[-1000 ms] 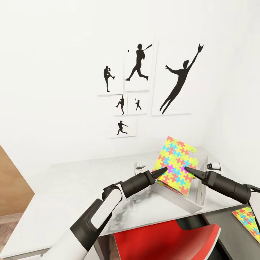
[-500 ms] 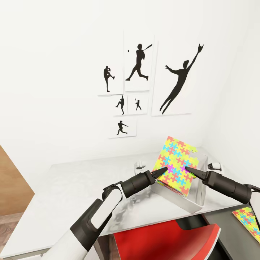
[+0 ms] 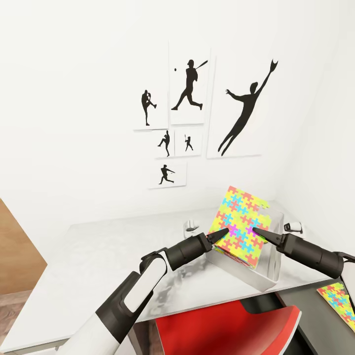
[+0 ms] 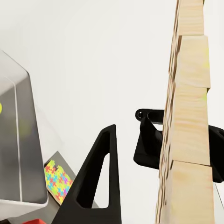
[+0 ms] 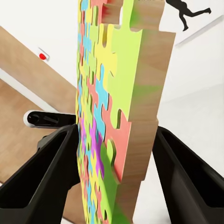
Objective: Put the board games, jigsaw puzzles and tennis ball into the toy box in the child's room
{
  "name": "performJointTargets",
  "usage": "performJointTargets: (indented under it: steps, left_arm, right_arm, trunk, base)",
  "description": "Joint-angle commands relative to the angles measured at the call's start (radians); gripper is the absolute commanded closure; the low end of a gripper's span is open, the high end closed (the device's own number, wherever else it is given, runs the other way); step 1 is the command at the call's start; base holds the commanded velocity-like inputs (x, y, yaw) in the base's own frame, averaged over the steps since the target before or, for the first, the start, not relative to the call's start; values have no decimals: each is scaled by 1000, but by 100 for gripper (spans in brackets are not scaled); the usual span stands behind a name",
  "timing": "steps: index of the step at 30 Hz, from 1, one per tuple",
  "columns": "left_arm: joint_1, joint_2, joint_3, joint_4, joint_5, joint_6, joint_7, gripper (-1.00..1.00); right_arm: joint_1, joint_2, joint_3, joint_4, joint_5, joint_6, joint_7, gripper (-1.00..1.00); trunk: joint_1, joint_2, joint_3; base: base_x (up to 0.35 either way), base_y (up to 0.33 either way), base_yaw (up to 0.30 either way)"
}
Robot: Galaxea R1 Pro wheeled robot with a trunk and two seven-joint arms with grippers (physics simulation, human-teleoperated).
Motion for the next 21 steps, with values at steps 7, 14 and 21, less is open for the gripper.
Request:
performJointTargets:
  steps: [7,14,21]
  left_arm:
    - [5,2,4,2,-2,-10,2,-100]
    - [-3,2,5,10,-4,-8,23,-100]
    - [-16,1,6,14,-4,1,58,-100]
  right_arm:
    - [-1,-1,-1,0,-16,9,8,100]
    - [-6,-16,-3,3,-18,9,8,100]
    - [-57,-49,-8,76,-19,9,-1,100]
  trunk:
    - [0,-1,-2]
    - [0,-1,-2]
    - [0,-1,-2]
  base:
    - [0,0,0]
    - [0,0,0]
    - [0,0,0]
